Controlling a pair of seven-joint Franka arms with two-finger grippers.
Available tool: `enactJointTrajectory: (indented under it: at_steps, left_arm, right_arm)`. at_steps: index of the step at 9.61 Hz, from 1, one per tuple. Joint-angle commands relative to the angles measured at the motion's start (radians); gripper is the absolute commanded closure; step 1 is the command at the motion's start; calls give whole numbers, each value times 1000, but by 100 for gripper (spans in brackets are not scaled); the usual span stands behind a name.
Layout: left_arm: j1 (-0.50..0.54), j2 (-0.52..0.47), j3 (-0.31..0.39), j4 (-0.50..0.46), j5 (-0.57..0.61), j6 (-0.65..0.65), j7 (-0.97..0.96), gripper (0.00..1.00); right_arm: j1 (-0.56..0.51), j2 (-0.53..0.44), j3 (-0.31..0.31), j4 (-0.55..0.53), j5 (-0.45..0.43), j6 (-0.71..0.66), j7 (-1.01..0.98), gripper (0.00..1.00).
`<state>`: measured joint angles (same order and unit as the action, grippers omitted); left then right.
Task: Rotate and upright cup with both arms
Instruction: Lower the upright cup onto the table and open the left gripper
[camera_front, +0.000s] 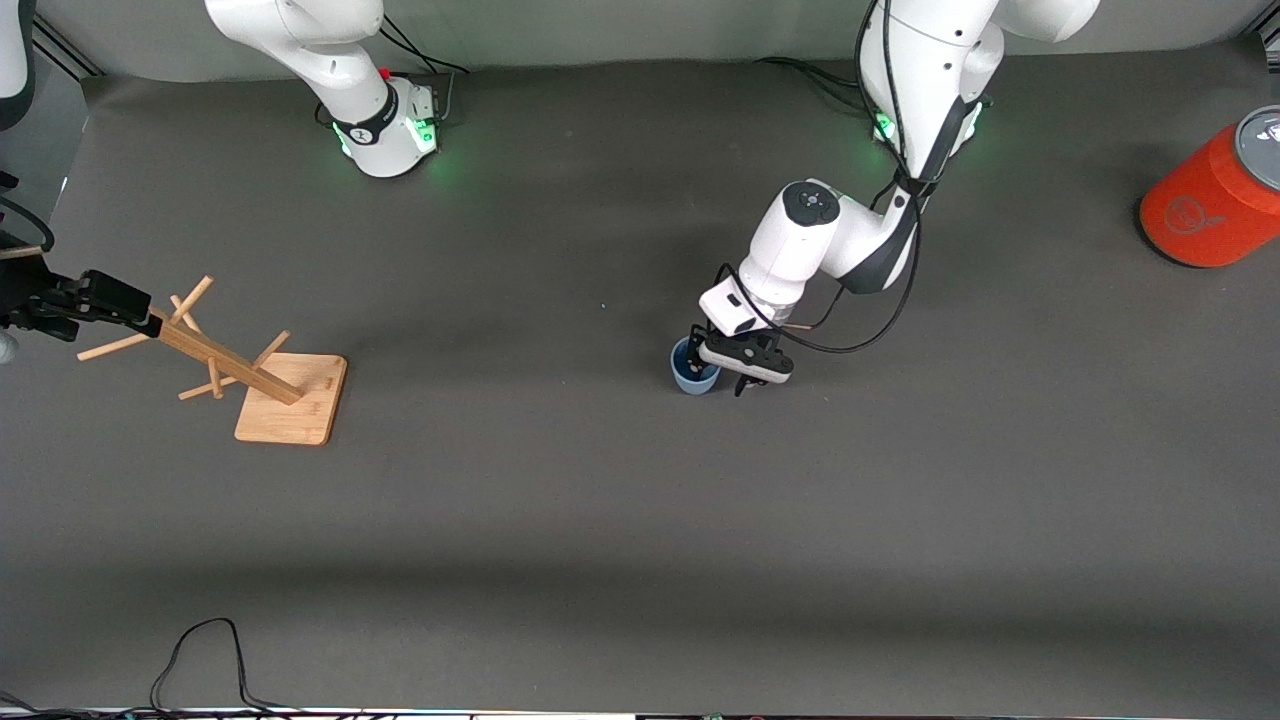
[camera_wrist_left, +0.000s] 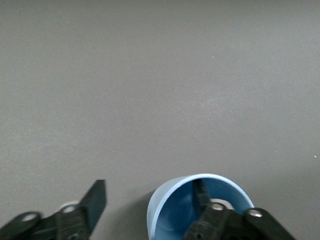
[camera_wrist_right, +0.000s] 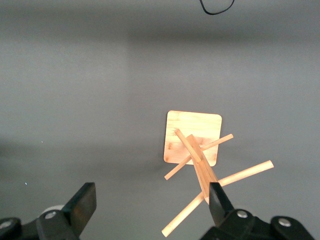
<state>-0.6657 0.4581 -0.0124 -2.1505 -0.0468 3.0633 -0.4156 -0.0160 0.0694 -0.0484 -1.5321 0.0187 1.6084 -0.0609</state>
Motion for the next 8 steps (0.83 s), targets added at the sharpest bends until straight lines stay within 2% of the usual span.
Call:
enactJointTrajectory:
  at_steps: [1, 3, 6, 8]
  left_arm:
    - [-14, -44, 17, 18, -8, -111, -14, 0]
    - [-8, -85, 40, 146, -7, -400, -12, 0]
    - [32, -101, 90, 514, 10, -926, 5, 0]
    - [121, -105, 123, 712, 10, -1227, 93, 0]
  right_arm:
    - [-9, -2, 7, -6, -11, 8, -23, 0]
    - [-9, -2, 7, -6, -11, 8, -23, 0]
    - [-9, -2, 7, -6, -11, 8, -23, 0]
    - [-9, -2, 7, -5, -11, 8, -23, 0]
